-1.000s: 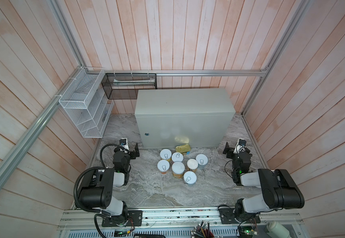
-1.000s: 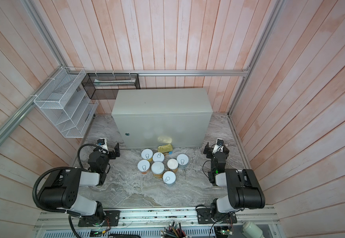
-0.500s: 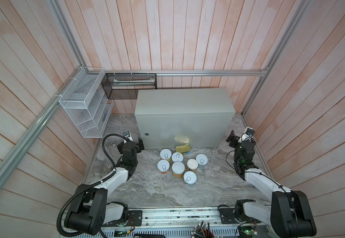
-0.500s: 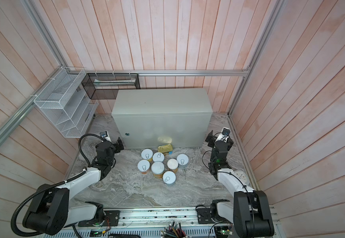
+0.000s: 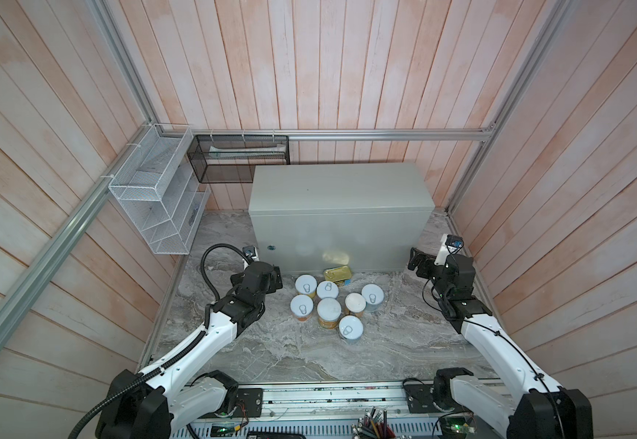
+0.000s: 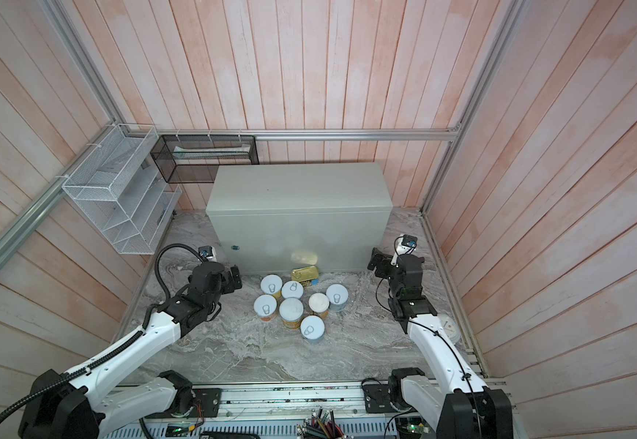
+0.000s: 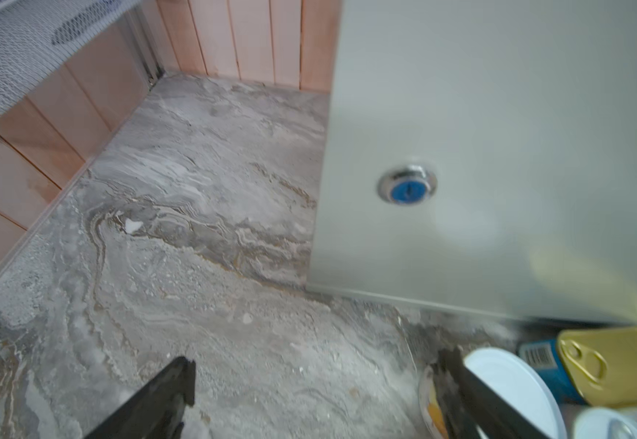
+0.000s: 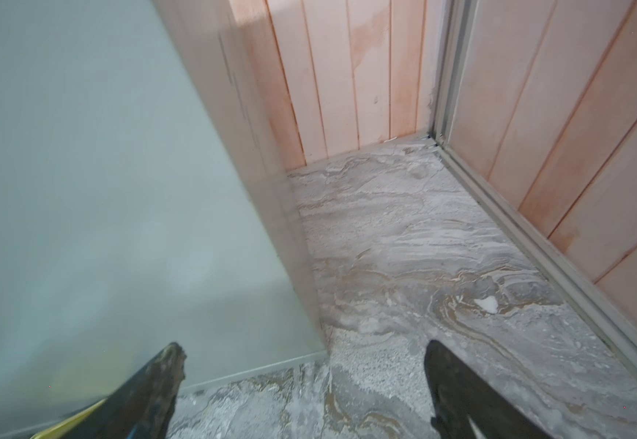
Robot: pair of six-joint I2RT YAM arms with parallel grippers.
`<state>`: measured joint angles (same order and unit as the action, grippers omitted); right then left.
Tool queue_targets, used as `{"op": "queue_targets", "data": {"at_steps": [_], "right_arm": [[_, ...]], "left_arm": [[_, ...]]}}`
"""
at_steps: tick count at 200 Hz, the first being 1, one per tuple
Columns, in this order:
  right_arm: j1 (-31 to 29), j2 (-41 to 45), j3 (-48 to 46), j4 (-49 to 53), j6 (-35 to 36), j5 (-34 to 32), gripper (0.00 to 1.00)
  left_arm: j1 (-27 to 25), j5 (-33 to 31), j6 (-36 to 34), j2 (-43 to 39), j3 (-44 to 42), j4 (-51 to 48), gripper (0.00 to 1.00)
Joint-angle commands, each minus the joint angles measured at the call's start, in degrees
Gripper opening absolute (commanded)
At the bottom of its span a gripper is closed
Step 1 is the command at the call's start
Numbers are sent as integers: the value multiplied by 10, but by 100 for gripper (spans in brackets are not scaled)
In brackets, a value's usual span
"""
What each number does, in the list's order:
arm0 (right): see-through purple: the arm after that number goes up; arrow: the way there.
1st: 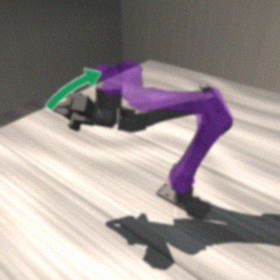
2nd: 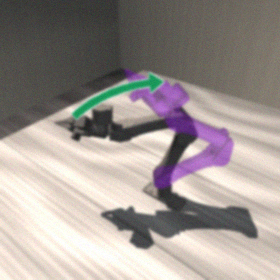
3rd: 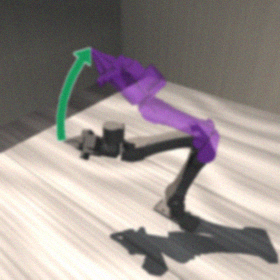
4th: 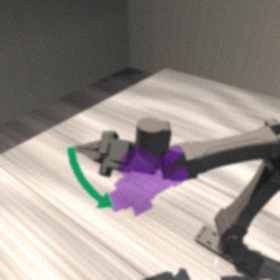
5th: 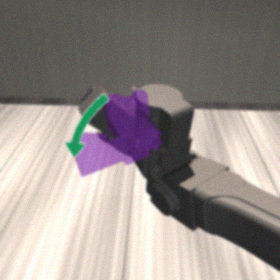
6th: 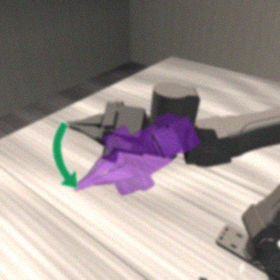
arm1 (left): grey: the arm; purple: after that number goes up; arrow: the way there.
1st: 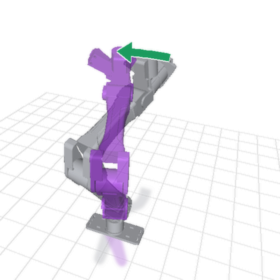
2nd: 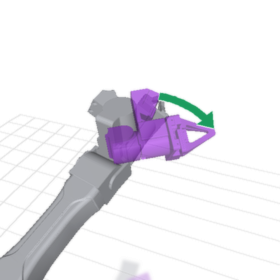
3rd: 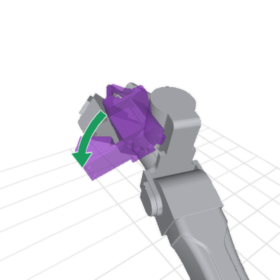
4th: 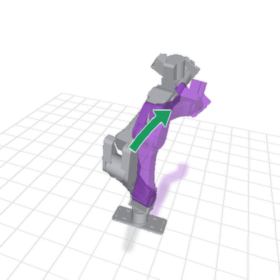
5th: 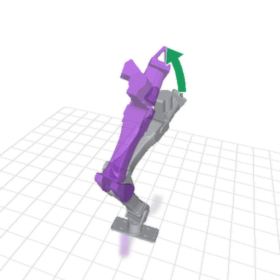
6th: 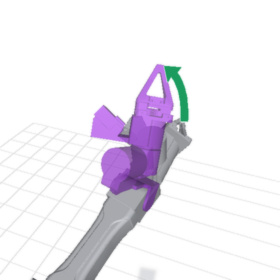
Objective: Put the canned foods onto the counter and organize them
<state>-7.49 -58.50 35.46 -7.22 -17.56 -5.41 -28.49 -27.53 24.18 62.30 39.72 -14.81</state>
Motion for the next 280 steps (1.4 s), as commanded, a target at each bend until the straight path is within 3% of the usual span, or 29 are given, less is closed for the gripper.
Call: {"op": "queue_targets", "data": {"at_steps": [1, 26, 88, 144, 218, 280], "right_arm": [[-42, -13, 61, 129, -6, -6, 98], [-114, -30, 103, 208, -24, -36, 98], [-231, -31, 97, 285, -98, -22, 96], [-323, -55, 99, 321, -142, -6, 92], [-366, -99, 111, 345, -172, 28, 84], [-371, -150, 108, 297, -201, 60, 81]], "left_arm": [[-27, 12, 33, -34, 7, -66, 100], [-53, 21, 28, -64, -20, -26, 100], [-73, 100, -36, -70, -50, 87, 100], [-87, 97, -49, -64, -45, 133, 100], [-88, 88, -64, -30, -36, 166, 100], [-88, 67, -59, -13, -40, 191, 100]]}}
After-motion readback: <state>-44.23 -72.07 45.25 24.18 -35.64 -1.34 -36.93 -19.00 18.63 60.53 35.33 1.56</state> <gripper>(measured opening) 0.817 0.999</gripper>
